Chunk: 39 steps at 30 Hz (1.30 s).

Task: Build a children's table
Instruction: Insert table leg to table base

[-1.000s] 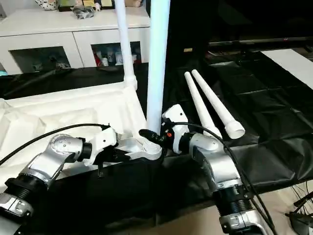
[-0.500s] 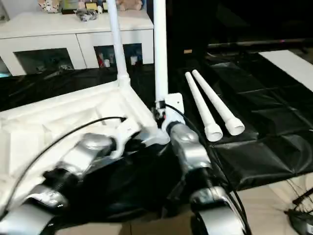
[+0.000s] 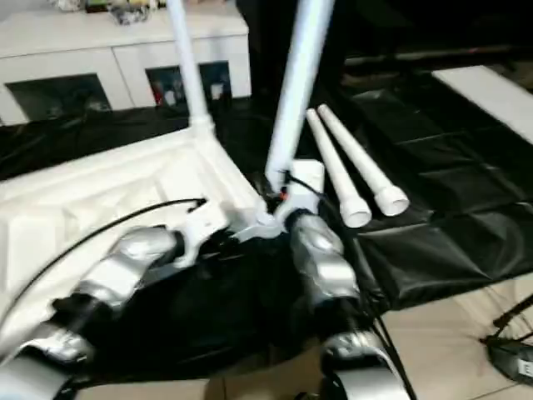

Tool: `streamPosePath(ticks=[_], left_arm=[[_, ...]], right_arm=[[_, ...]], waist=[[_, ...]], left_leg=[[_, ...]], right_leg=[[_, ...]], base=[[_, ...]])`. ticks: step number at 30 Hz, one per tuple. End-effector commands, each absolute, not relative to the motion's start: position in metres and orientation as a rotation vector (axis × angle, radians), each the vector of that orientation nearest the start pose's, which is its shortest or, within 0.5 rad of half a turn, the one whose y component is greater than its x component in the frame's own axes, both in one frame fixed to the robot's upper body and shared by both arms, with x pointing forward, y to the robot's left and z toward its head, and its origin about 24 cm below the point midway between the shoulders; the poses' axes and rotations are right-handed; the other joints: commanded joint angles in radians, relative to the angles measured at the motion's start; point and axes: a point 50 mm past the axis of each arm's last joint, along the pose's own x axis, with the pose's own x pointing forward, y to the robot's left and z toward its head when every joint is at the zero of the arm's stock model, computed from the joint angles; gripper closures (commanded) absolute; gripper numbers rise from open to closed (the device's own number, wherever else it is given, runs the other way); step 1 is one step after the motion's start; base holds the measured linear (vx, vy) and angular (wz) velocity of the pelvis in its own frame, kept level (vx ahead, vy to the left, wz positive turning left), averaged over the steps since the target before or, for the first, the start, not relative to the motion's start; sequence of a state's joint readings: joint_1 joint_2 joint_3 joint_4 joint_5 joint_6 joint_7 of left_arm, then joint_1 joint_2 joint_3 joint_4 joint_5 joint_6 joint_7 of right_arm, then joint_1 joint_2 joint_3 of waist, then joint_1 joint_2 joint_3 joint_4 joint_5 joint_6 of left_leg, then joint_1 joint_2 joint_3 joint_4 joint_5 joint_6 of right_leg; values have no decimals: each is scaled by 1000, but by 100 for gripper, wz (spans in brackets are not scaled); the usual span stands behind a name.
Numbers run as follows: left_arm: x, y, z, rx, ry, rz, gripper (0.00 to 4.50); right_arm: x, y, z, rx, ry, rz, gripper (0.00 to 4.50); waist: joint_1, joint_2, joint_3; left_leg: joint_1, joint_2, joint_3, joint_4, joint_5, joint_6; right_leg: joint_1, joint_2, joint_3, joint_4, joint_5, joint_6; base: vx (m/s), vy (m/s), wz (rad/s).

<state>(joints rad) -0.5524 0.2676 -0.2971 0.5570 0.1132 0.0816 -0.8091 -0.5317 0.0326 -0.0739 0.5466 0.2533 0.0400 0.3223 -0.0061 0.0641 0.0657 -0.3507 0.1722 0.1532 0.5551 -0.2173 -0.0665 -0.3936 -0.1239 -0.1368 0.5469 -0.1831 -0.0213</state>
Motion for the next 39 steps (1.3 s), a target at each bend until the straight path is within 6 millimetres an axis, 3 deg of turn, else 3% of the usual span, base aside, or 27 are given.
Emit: streamPosePath(ticks=[1,2,3,4,5,6,7,8,9,10,11,13,15,16,19,22,24,30,31,32,33,34,35,36,37,38,39], left_arm=[[323,108,53,389,225,-1029,393],[324,111,61,338,192,-1025,393],[325,113,66,305,166,-1024,389],[326,115,73,271,136,-1017,382],[329,123,86,214,92,-1005,382],[332,137,108,109,17,-992,358],[332,137,108,109,17,-992,352],[332,142,115,73,-4,-995,350],[332,146,125,37,-33,-1001,350],[331,149,133,6,-57,-1008,347],[330,150,138,-10,-72,-1012,330],[329,148,152,-77,-126,-1006,308],[332,142,166,-157,-168,-972,300],[332,132,175,-225,-173,-985,272],[330,126,179,-257,-164,-1020,261],[329,112,184,-324,-155,-1082,229],[329,108,184,-353,-148,-1100,218],[321,104,195,-476,-151,-1170,163],[323,102,193,-443,-136,-1159,163],[324,101,192,-425,-127,-1151,150],[326,99,190,-403,-113,-1138,141],[328,97,189,-396,-103,-1126,136],[330,95,189,-391,-96,-1117,136],[334,94,188,-377,-78,-1083,173],[336,94,189,-367,-69,-1073,175],[337,95,190,-354,-66,-1079,168],[336,94,194,-343,-64,-1121,174]], right_arm=[[344,-100,89,333,-66,454,266],[344,-102,95,343,-91,477,266],[343,-103,99,350,-108,495,266],[343,-104,102,343,-124,514,266],[343,-104,108,333,-135,551,266],[344,-105,117,301,-147,617,266],[344,-105,117,301,-147,617,266],[344,-105,119,293,-150,639,266],[344,-105,122,282,-147,677,266],[344,-104,125,267,-143,718,266],[344,-102,126,257,-140,744,266],[342,-98,129,211,-117,828,266],[339,-93,130,153,-82,921,266],[335,-88,131,116,-54,990,266],[333,-83,131,104,-42,1025,266],[331,-72,133,122,-47,1061,266],[329,-67,135,133,-52,1085,266],[327,-60,133,112,-29,1121,266],[327,-61,133,103,-28,1121,266],[327,-62,133,100,-28,1119,266],[327,-64,133,97,-29,1110,266],[328,-67,133,97,-29,1104,266],[328,-69,134,98,-28,1100,266],[328,-72,134,90,-26,1090,266],[328,-74,134,85,-25,1082,266],[328,-74,136,79,-27,1076,266],[330,-75,139,80,-28,1075,266]], waist=[[17,-29,-62],[19,-37,-59],[27,-29,-63],[32,-23,-75],[32,-41,-81],[39,-35,-92],[44,-35,-98],[45,-33,-102],[43,-63,-104],[51,-66,-99],[54,-63,-96],[59,-81,-94],[66,-77,-89],[70,-95,-86],[79,-94,-73],[84,-109,-68],[86,-114,-68],[97,-100,-71],[101,-83,-72],[98,-91,-72],[101,-89,-73],[104,-76,-73],[104,-79,-74],[109,-58,-74],[105,-75,-74],[107,-58,-75],[102,-69,-77]], left_leg=[[-7,51,-1,-66,-154,95],[-9,47,3,-65,-219,95],[4,48,8,-61,-289,71],[-1,54,9,-62,-255,60],[-9,57,11,-60,-200,68],[-19,52,13,-46,-63,95],[-28,47,14,-31,59,139],[-21,42,19,-22,106,163],[-26,34,24,-13,168,213],[-33,32,25,-13,167,241],[-32,34,26,-11,148,244],[-27,43,27,-13,105,234],[-25,48,27,-13,85,213],[-20,53,29,-14,64,197],[-17,60,27,-23,-38,112],[-8,57,28,-30,-170,23],[-11,57,28,-32,-188,2],[-18,55,24,-31,-195,-30],[-16,55,22,-31,-192,-32],[-15,54,25,-31,-194,-30],[-9,53,25,-29,-199,-31],[-8,53,23,-29,-200,-33],[-9,53,24,-29,-200,-32],[-10,52,18,-29,-200,-38],[-12,51,20,-29,-209,-34],[-11,49,17,-27,-207,-37],[-19,46,17,-27,-191,-32]], right_leg=[[47,-53,65,-58,-305,-173],[38,-51,68,-65,-398,-159],[19,-50,79,-68,-491,-152],[22,-42,82,-52,-392,-168],[28,-38,81,-40,-297,-182],[37,-34,78,-7,-86,-226],[39,-27,77,18,100,-268],[31,-20,77,21,173,-280],[34,-16,78,32,280,-305],[35,-22,78,34,294,-320],[34,-26,79,34,271,-323],[36,-24,77,32,164,-309],[34,-23,78,31,103,-297],[30,-21,78,26,64,-289],[26,-24,82,15,-70,-258],[23,-26,86,-7,-252,-190],[21,-24,88,-10,-291,-161],[21,-18,93,-5,-250,-153],[20,-17,94,-5,-231,-157],[18,-13,94,-10,-223,-154],[16,-10,95,-9,-209,-163],[18,-10,95,-6,-193,-172],[20,-10,94,-9,-187,-174],[24,-9,92,-2,-173,-177],[27,-8,90,-8,-174,-174],[30,-8,90,-3,-173,-176],[37,-8,89,-5,-166,-168]], base=[[0,0,0],[0,0,0],[48,-54,8],[48,-54,8],[69,-46,4],[66,-33,-7],[66,-33,-7],[68,-27,-5],[59,-19,-1],[59,-19,-1],[0,0,0],[0,0,0],[0,0,0],[0,0,0],[0,0,0],[-63,-3,0],[-66,0,3],[-20,1,0],[0,0,0],[0,0,0],[0,0,0],[0,0,0],[0,0,0],[0,0,0],[0,0,0],[0,0,0],[0,0,0]])
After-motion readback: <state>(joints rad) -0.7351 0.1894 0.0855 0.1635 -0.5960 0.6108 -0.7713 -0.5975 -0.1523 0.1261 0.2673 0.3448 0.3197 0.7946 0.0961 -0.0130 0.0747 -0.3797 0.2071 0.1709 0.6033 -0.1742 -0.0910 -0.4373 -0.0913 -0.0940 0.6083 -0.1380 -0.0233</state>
